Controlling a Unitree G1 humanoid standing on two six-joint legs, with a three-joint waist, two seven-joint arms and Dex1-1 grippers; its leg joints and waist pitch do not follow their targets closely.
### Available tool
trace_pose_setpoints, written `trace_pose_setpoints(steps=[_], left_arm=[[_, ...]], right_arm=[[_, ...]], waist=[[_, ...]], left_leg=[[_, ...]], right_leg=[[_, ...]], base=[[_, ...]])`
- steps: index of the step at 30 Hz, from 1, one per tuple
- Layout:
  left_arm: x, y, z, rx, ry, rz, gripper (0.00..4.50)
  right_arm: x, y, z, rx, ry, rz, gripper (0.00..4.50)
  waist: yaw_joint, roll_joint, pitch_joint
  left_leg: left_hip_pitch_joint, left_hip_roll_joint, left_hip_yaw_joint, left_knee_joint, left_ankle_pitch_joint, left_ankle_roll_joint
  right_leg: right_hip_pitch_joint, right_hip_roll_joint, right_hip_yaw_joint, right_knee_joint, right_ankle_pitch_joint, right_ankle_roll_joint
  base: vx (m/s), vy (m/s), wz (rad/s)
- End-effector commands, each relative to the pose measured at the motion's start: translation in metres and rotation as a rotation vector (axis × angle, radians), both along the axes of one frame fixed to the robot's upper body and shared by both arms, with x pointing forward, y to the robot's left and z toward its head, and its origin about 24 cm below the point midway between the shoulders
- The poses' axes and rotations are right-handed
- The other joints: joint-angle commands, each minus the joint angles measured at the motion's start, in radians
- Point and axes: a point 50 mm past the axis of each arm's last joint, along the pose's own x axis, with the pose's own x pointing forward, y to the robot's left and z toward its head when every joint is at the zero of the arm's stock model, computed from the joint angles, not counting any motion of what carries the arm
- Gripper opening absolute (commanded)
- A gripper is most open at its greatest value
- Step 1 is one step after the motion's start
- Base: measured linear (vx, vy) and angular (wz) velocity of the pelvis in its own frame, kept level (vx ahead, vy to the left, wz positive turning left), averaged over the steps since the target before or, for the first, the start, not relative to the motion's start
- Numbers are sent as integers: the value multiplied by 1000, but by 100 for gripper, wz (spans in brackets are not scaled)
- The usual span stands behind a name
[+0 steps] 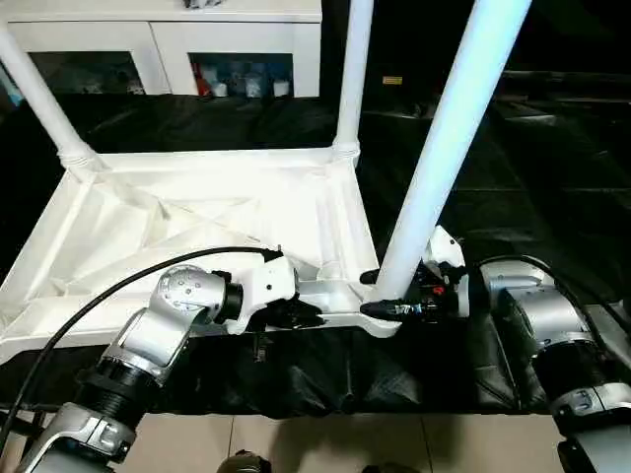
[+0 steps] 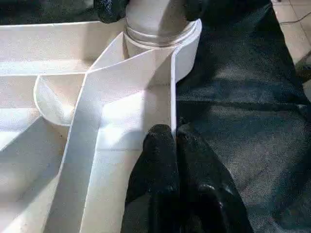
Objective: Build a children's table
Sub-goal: Rotate leg to tighten
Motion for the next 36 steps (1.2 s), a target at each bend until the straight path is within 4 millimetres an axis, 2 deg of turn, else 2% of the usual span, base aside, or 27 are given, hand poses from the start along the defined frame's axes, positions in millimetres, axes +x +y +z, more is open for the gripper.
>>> trace_pose_setpoints(steps=[1, 2, 4, 5, 9, 10, 12, 13, 14, 15, 17, 18, 19, 20, 21, 22, 23, 25, 26, 27, 28, 29, 31, 32, 34, 35, 36], left_arm=[[1, 3, -6, 41, 22, 11, 0], [1, 2, -6, 40, 21, 12, 0], [3, 0, -6, 35, 17, 22, 0], [3, 0, -7, 33, 16, 26, 0], [8, -7, -8, 17, 0, 88, 0], [10, -10, -8, 11, -6, 108, 0], [14, -16, -8, -4, -16, 143, 0], [17, -29, -7, -39, -29, 193, 0], [18, -32, -7, -47, -31, 203, 0], [19, -37, -7, -61, -29, 217, 0], [21, -47, -5, -83, -34, 249, 0], [21, -47, -5, -83, -34, 249, 0], [21, -56, -4, -106, -31, 266, 0], [21, -61, -3, -114, -33, 272, 0], [20, -64, -3, -120, -31, 273, 0], [20, -65, -3, -122, -31, 273, 0], [20, -71, -3, -130, -30, 273, 0], [19, -75, -3, -131, -31, 261, 0], [19, -77, -2, -131, -34, 251, 0], [19, -79, -2, -130, -35, 249, 0], [19, -80, 0, -128, -39, 233, 0], [20, -80, 1, -126, -41, 227, 0], [21, -80, 1, -125, -42, 224, 0], [21, -79, 2, -122, -46, 223, 0], [21, -75, 3, -120, -51, 202, 0], [21, -71, 4, -117, -60, 177, 0], [20, -69, 4, -116, -56, 168, 0]], right_arm=[[-5, 8, -5, -27, 18, 84, 215], [-5, 8, -6, -27, 18, 83, 209], [-6, 8, -8, -20, 25, 69, 203], [-7, 8, -9, -12, 28, 60, 203], [-16, 11, -17, 35, 51, -1, 200], [-18, 12, -20, 48, 53, -29, 200], [-22, 15, -25, 75, 61, -87, 199], [-28, 21, -35, 108, 70, -211, 198], [-29, 23, -38, 115, 74, -241, 198], [-31, 26, -42, 122, 84, -291, 198], [-31, 34, -50, 115, 91, -420, 197], [-31, 34, -50, 115, 91, -420, 197], [-28, 45, -54, 138, 110, -559, 197], [-26, 51, -57, 140, 116, -631, 197], [-24, 56, -57, 145, 110, -674, 197], [-23, 57, -57, 147, 109, -684, 197], [-20, 68, -57, 142, 101, -766, 197], [-15, 75, -57, 130, 109, -834, 197], [-11, 82, -55, 136, 115, -886, 197], [-9, 87, -54, 137, 117, -916, 197], [-6, 93, -49, 149, 104, -941, 231], [-5, 96, -46, 166, 95, -939, 231], [-4, 96, -44, 177, 89, -936, 269], [-4, 95, -43, 182, 86, -935, 272], [-4, 89, -42, 179, 75, -910, 277], [-4, 81, -40, 160, 37, -886, 295], [-4, 77, -40, 155, 32, -880, 307]], waist=[[8, -1, -62], [8, -5, -61], [8, 3, -61], [8, -1, -62], [13, -1, -62], [12, 8, -60], [13, 3, -57], [13, 4, -55], [15, 3, -50], [13, 3, -45], [6, 1, -33], [2, -1, -31], [-2, 7, -34], [-8, 6, -32], [-12, 5, -34], [-20, 10, -39], [-25, 19, -45], [-32, 20, -45], [-35, 24, -44], [-38, 21, -42], [-43, 20, -43], [-46, 18, -44], [-45, 21, -45], [-44, 21, -45], [-43, 20, -48], [-40, 15, -50], [-39, 17, -51]], left_leg=[[16, 60, -17, -63, -118, 119], [16, 60, -16, -64, -127, 115], [17, 60, -17, -65, -136, 109], [17, 60, -17, -65, -141, 106], [18, 61, -18, -67, -147, 102], [21, 61, -16, -68, -160, 96], [22, 61, -17, -71, -185, 87], [24, 61, -17, -74, -203, 77], [32, 64, -16, -78, -238, 59], [33, 62, -19, -83, -269, 48], [48, 57, -31, -93, -412, -6], [49, 56, -34, -95, -431, -15], [57, 53, -39, -94, -458, -26], [58, 51, -41, -98, -476, -36], [55, 51, -45, -102, -477, -39], [45, 53, -50, -112, -466, -45], [41, 53, -53, -115, -457, -46], [45, 53, -50, -117, -461, -46], [50, 51, -49, -116, -482, -49], [49, 51, -49, -117, -489, -49], [48, 49, -49, -116, -499, -52], [47, 50, -50, -117, -499, -51], [46, 51, -48, -116, -487, -43], [47, 51, -45, -115, -476, -37], [45, 53, -41, -115, -446, -31], [42, 53, -39, -114, -420, -24], [42, 54, -38, -113, -407, -20]], right_leg=[[49, -77, 47, -59, -64, -285], [50, -76, 47, -61, -73, -284], [50, -75, 47, -62, -79, -284], [51, -74, 47, -62, -79, -284], [50, -75, 48, -64, -88, -277], [47, -72, 48, -70, -101, -270], [48, -75, 50, -73, -134, -265], [47, -77, 51, -80, -184, -251], [39, -79, 55, -90, -250, -233], [39, -80, 54, -95, -303, -222], [33, -87, 49, -120, -572, -144], [32, -88, 49, -126, -617, -122], [29, -91, 48, -135, -670, -93], [27, -88, 44, -141, -685, -76], [32, -89, 41, -141, -681, -68], [42, -87, 39, -136, -632, -67], [49, -87, 38, -134, -575, -76], [42, -84, 41, -133, -514, -100], [38, -84, 43, -135, -513, -109], [36, -84, 44, -136, -516, -110], [36, -83, 45, -135, -519, -113], [37, -84, 45, -136, -520, -109], [36, -85, 49, -134, -492, -113], [35, -85, 51, -133, -469, -123], [38, -83, 53, -128, -424, -138], [41, -83, 54, -125, -393, -147], [43, -83, 53, -122, -374, -151]], base=[[0, 0, 0], [0, 0, 0], [0, 0, 0], [0, 0, 0], [0, 0, 0], [0, 0, 0], [0, 0, 0], [0, 0, 0], [0, 0, 0], [0, 0, 0], [0, 0, 0], [0, 0, 0], [0, 0, 0], [0, 0, 0], [0, 0, 0], [0, 0, 0], [0, 0, 0], [0, 0, 0], [0, 0, 0], [0, 0, 0], [0, 0, 0], [0, 0, 0], [0, 0, 0], [0, 0, 0], [0, 0, 0], [0, 0, 0], [0, 0, 0]])
